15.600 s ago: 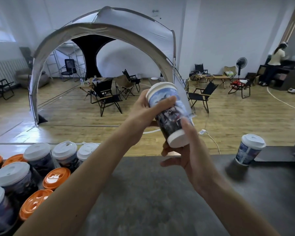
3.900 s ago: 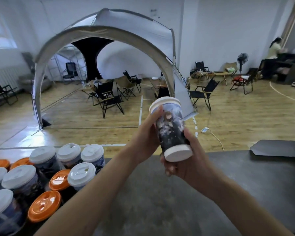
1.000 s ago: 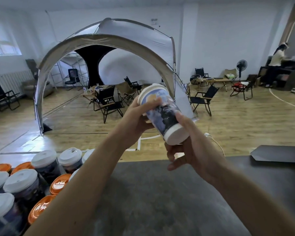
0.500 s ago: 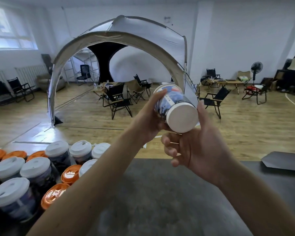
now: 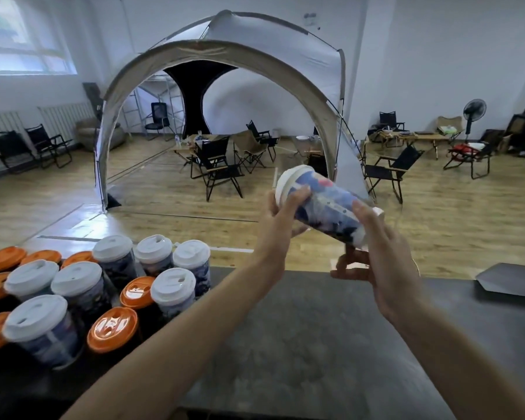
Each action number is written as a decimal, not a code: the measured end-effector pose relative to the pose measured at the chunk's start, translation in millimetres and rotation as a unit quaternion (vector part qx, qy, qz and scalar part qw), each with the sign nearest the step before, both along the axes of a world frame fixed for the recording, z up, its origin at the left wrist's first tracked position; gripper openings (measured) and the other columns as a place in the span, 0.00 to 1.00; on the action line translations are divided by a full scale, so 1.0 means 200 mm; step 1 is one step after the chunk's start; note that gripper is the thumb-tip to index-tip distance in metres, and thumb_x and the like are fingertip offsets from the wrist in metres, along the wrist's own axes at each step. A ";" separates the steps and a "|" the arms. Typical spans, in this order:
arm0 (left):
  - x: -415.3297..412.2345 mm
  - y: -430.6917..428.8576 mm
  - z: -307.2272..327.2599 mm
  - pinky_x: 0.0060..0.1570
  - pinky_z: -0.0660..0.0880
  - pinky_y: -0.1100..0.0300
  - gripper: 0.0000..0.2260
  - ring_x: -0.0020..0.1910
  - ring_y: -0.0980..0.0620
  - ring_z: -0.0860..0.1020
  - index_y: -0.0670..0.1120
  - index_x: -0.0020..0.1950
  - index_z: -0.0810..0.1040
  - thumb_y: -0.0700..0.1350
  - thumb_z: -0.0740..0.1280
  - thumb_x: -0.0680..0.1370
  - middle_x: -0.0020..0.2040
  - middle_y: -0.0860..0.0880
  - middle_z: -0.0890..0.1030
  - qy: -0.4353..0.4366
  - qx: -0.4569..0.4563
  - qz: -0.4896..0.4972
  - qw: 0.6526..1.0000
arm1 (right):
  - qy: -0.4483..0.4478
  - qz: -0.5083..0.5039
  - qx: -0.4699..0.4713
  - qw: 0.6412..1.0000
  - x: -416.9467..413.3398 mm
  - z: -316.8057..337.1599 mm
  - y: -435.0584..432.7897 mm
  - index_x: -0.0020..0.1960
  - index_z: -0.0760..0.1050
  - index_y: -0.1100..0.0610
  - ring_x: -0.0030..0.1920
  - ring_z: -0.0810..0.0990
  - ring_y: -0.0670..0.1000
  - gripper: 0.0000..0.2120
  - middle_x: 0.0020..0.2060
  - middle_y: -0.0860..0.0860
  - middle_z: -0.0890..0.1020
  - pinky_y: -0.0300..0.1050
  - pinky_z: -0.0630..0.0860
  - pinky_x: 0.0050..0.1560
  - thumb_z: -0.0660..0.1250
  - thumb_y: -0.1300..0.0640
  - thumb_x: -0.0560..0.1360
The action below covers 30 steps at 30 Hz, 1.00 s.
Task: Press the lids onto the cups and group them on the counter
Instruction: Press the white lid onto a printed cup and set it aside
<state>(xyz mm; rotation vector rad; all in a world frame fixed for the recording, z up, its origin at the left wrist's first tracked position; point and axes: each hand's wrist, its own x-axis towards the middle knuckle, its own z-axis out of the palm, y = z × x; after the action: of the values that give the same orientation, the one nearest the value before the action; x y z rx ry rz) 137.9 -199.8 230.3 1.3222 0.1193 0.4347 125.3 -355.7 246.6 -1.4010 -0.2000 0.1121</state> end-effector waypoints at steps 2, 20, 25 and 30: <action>-0.04 -0.01 -0.17 0.58 0.79 0.49 0.27 0.59 0.47 0.82 0.48 0.66 0.76 0.67 0.65 0.76 0.61 0.46 0.82 0.059 -0.008 -0.011 0.998 | -0.084 -0.098 -0.083 0.988 0.04 -0.08 -0.03 0.54 0.76 0.52 0.39 0.84 0.53 0.25 0.47 0.56 0.82 0.48 0.82 0.30 0.74 0.35 0.67; -0.13 0.02 -0.55 0.44 0.83 0.49 0.27 0.53 0.41 0.85 0.44 0.63 0.82 0.63 0.59 0.80 0.59 0.40 0.84 0.139 -0.397 -0.122 0.899 | -0.348 -0.057 -0.258 0.900 0.06 -0.38 0.11 0.57 0.72 0.48 0.44 0.78 0.45 0.26 0.45 0.45 0.79 0.37 0.75 0.41 0.70 0.33 0.68; -0.20 0.18 -0.46 0.50 0.82 0.49 0.34 0.58 0.42 0.82 0.49 0.64 0.81 0.73 0.65 0.69 0.60 0.43 0.84 0.114 -0.139 0.020 0.984 | -0.286 0.058 -0.304 0.907 0.08 -0.54 0.00 0.54 0.73 0.46 0.45 0.81 0.41 0.27 0.45 0.42 0.81 0.38 0.79 0.42 0.78 0.33 0.64; -0.42 0.27 -0.53 0.61 0.74 0.63 0.27 0.61 0.61 0.76 0.56 0.64 0.75 0.68 0.69 0.71 0.61 0.57 0.77 0.058 0.315 0.042 0.946 | -0.251 0.188 -0.331 0.890 0.03 -0.86 0.13 0.58 0.70 0.37 0.50 0.81 0.35 0.33 0.49 0.36 0.82 0.26 0.74 0.46 0.86 0.51 0.62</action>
<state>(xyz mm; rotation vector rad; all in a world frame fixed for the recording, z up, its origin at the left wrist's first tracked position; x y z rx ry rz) 54.7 -145.2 123.5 1.9813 0.1412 0.4865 130.3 -330.1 75.0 -2.0449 -0.9382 0.1427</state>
